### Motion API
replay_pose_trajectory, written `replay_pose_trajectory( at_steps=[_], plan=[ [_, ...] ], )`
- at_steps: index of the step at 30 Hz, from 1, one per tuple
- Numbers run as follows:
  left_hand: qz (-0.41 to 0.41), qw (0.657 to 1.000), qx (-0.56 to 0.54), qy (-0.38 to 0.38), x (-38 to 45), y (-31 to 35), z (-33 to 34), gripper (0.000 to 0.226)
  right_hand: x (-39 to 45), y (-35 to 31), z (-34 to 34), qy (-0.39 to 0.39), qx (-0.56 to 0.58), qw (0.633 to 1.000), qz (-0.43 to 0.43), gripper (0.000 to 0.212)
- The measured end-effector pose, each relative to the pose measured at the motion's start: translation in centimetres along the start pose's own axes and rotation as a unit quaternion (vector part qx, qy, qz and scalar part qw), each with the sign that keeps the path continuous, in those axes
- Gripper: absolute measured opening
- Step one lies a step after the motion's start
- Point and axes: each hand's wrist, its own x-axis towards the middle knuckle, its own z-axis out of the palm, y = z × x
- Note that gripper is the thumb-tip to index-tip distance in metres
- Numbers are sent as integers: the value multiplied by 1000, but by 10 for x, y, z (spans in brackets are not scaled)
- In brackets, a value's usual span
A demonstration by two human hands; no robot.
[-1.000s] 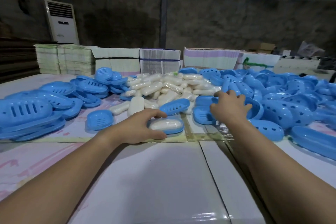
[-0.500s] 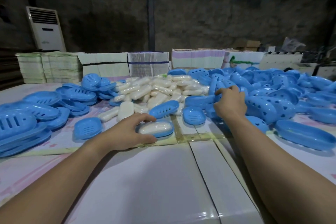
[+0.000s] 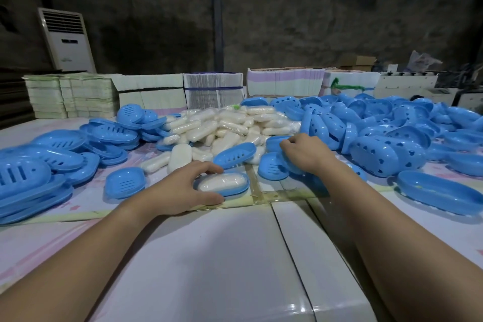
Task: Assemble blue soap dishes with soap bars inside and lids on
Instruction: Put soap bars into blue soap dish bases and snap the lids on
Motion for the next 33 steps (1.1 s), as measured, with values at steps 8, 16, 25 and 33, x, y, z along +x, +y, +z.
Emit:
replay_pose_trajectory(
  at_steps=[8, 16, 25, 33],
  plan=[
    [-6, 1000, -15, -5, 1, -1, 1, 60, -5, -8, 2, 49, 5, 998, -48, 41],
    [-25, 997, -77, 2, 2, -2, 2, 83, -31, -47, -5, -126, 668, 732, -41, 44],
    [105, 989, -34, 102, -2, 9, 6, 90, -36, -60, 35, -151, 489, 858, -53, 28],
    [22, 997, 13, 77, -1, 5, -1, 61, -33, -51, 49, -102, 248, 941, -207, 27]
  ],
)
